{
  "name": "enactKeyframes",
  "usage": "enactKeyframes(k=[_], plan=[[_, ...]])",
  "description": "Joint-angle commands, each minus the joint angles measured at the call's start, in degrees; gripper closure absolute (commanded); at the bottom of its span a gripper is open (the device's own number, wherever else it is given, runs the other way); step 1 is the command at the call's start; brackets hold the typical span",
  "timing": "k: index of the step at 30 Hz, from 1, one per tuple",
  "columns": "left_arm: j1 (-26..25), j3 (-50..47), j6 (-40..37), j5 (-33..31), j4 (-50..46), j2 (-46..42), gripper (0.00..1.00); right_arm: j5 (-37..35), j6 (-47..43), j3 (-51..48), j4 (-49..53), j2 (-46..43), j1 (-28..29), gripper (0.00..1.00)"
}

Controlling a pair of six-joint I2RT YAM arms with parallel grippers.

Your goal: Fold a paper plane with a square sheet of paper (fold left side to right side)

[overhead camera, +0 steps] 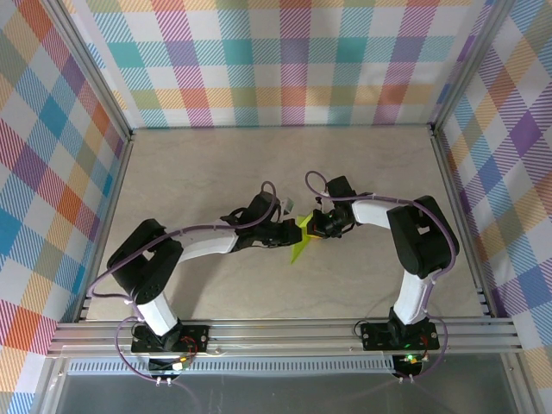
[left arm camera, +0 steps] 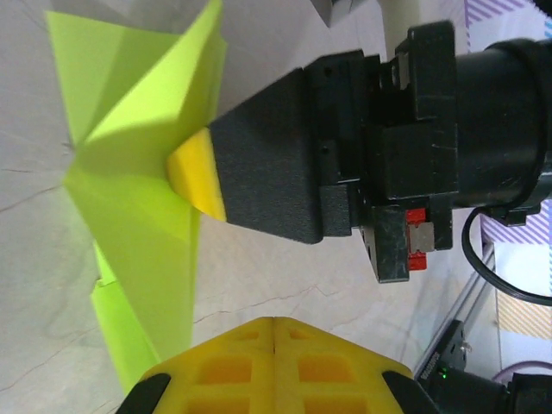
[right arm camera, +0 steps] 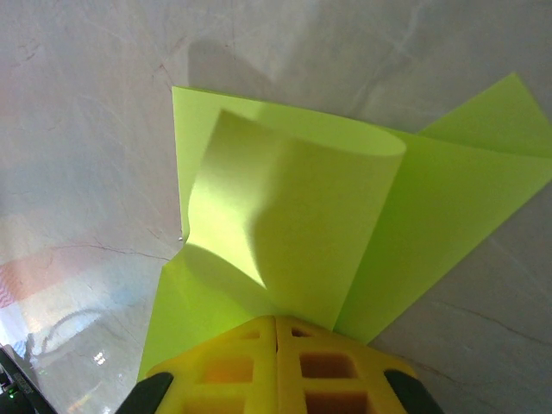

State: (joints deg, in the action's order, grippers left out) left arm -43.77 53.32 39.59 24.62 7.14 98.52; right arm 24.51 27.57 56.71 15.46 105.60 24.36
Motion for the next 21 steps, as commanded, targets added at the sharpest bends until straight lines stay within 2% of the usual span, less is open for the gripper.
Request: enactKeyframes(k=[1,9,21], plan=[[-0.43,2.11,-0.30,2.35,-2.08,2.48,1.00,-3.33,-1.21,-2.35,4.73,1.62,0.25,1.00],[-0.44,2.51,-1.14,1.04,-6.37,5.63,1.00,-3.92,-1.69,-2.05,5.43,1.76,0.25,1.00],[-0.48,0.73,-0.70,0.86,-6.36,7.76,1.00,-4.12,-1.83,-1.32,6.35,1.89,0.25,1.00]])
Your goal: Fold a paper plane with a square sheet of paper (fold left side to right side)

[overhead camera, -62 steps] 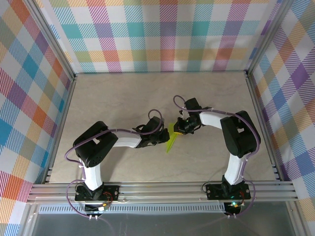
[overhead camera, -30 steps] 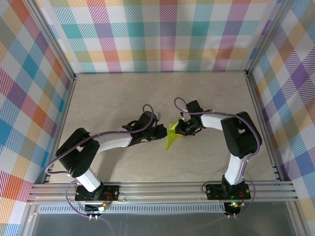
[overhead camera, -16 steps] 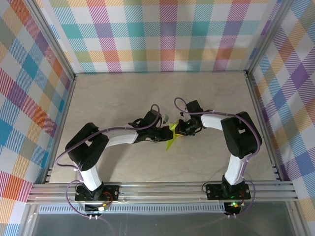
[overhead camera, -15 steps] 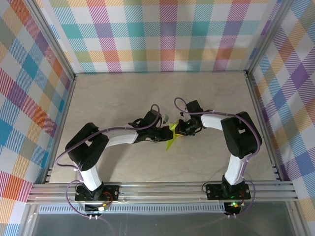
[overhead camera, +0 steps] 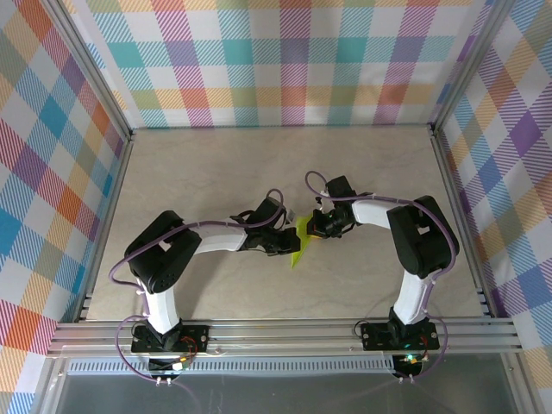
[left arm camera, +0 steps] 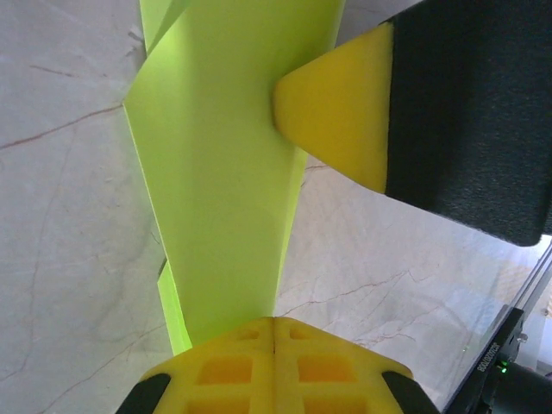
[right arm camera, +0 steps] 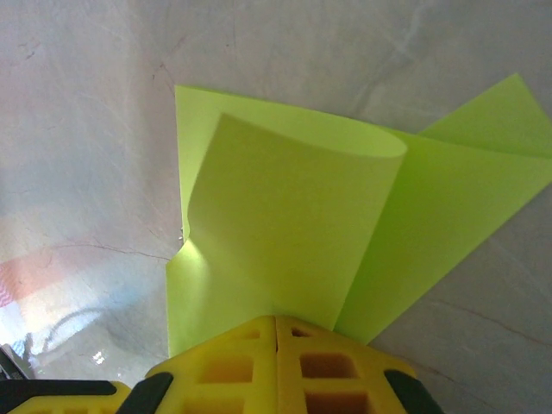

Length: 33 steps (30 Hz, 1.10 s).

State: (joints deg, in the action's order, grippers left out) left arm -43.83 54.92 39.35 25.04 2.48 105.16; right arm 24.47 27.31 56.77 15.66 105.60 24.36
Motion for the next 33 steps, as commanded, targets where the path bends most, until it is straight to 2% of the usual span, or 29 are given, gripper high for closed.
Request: enactKeyframes(k=[1,13,20,26,33], plan=[[-0.38,-0.97,-0.34,0.37,-1.69,1.23,1.00,-4.08,-1.63,-1.34,6.17,1.89,0.25,1.00],[-1.09,-1.48,-0.24,-0.16,-2.24,2.83,1.00,-3.02,-1.68,-0.27,6.25,1.56,0.25,1.00],[-1.90,-2.84,0.16,-1.92,-3.10,3.36,1.00,0.71,-1.16,1.25,3.26,-3.74,0.25,1.00],[-2.58,-5.22,1.84,-2.83,-1.31,3.20,1.00,2.44,1.06,-2.29,-0.55,-8.77,0.42,1.00],[-2.88,-5.68,2.10,-4.03,-1.50,3.29,1.00,5.62,5.71,-7.01,-6.63,-8.01,2.26,1.00]])
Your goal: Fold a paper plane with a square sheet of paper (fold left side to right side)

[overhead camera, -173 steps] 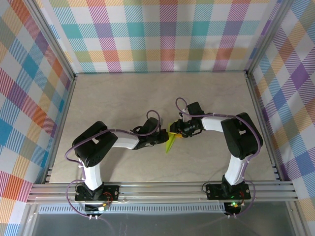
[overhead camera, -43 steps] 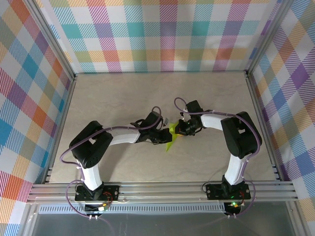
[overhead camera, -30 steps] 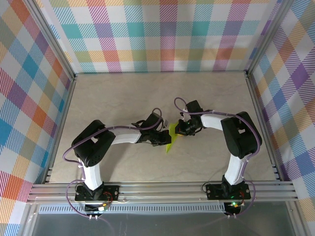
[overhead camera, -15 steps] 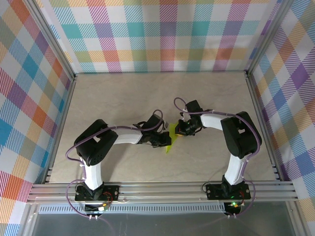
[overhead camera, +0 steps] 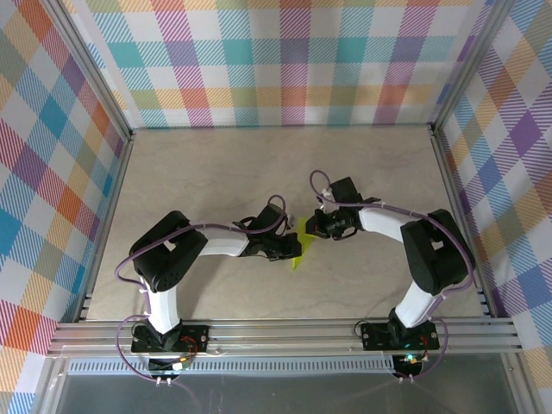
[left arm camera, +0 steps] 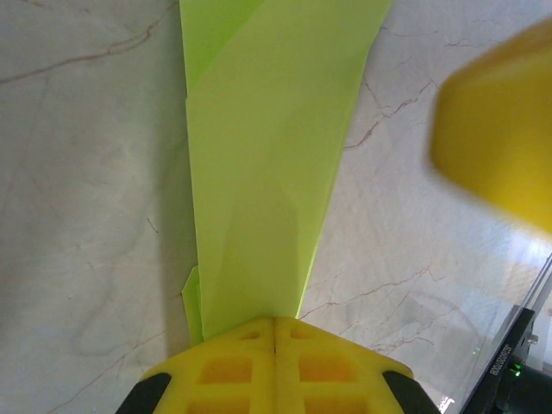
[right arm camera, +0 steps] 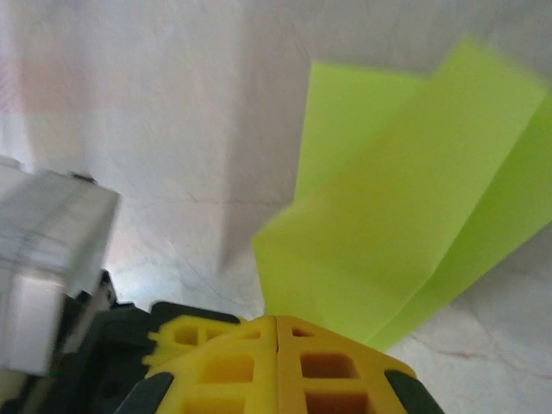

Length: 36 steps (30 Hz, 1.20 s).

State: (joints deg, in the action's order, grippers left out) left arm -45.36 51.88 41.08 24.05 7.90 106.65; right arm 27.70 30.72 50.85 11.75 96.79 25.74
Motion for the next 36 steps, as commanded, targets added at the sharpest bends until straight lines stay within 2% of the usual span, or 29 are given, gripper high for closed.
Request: enactKeyframes(k=[1,11,26,36], plan=[[-1.37,-2.57,0.39,-3.13,-7.03,1.78,1.00,2.60,2.50,-1.34,-3.17,1.16,1.14,1.00],[-1.46,-2.30,0.32,-4.27,-8.40,1.88,1.00,3.11,3.68,-2.65,-4.95,4.17,2.55,1.00],[-1.44,-1.71,1.36,-7.86,-15.74,2.33,1.00,-8.72,-2.01,-4.71,-2.60,5.51,2.58,1.00],[-1.77,-2.63,1.72,-8.76,-16.78,2.71,1.00,-11.61,-3.78,-2.89,-2.20,5.78,0.97,1.00]])
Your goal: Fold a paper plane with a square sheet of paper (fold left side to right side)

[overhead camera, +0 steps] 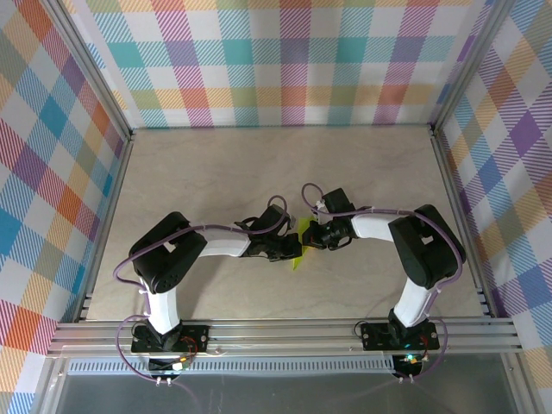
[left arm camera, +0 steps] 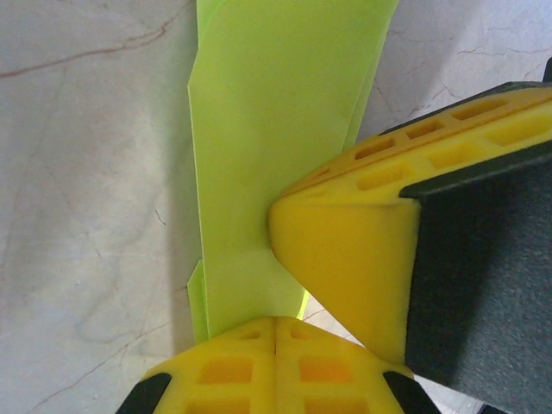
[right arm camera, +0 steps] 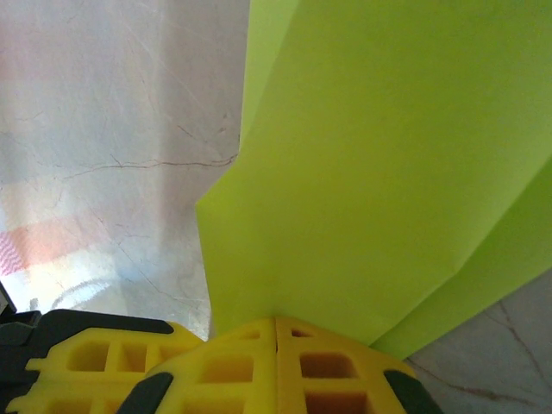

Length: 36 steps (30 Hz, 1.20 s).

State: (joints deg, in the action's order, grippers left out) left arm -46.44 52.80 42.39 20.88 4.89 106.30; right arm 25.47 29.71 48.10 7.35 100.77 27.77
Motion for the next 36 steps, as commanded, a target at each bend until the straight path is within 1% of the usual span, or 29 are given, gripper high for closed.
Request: enactKeyframes(k=[1,11,16,20,24,27,31,36], plan=[[-0.70,-3.64,0.42,-5.59,-13.68,3.09,1.00,-9.39,-2.95,0.05,2.17,1.90,-1.44,1.00],[-0.76,-3.63,0.48,-5.42,-13.32,3.56,1.00,-8.87,-4.43,2.97,2.97,3.03,-5.33,1.00],[-0.77,-3.59,0.54,-5.15,-12.52,3.49,1.00,-7.17,-4.76,4.24,4.26,1.35,-5.62,1.00],[-0.85,-3.56,0.85,-4.65,-11.31,3.42,1.00,-4.08,-4.17,3.44,4.21,-2.85,-5.62,1.00],[-0.86,-3.08,0.82,-4.59,-11.32,3.72,1.00,0.59,-1.77,1.87,1.04,-4.18,-5.14,1.00],[-0.92,-3.01,0.82,-4.72,-11.43,3.94,1.00,2.34,0.06,1.46,-2.39,-2.85,-4.07,1.00],[-0.99,-2.82,0.93,-4.97,-12.12,4.07,1.00,2.82,0.24,3.11,-3.67,0.62,-3.43,1.00],[-0.98,-2.30,1.09,-5.15,-13.22,4.44,1.00,1.62,-1.08,4.11,-3.87,3.26,-3.51,1.00]])
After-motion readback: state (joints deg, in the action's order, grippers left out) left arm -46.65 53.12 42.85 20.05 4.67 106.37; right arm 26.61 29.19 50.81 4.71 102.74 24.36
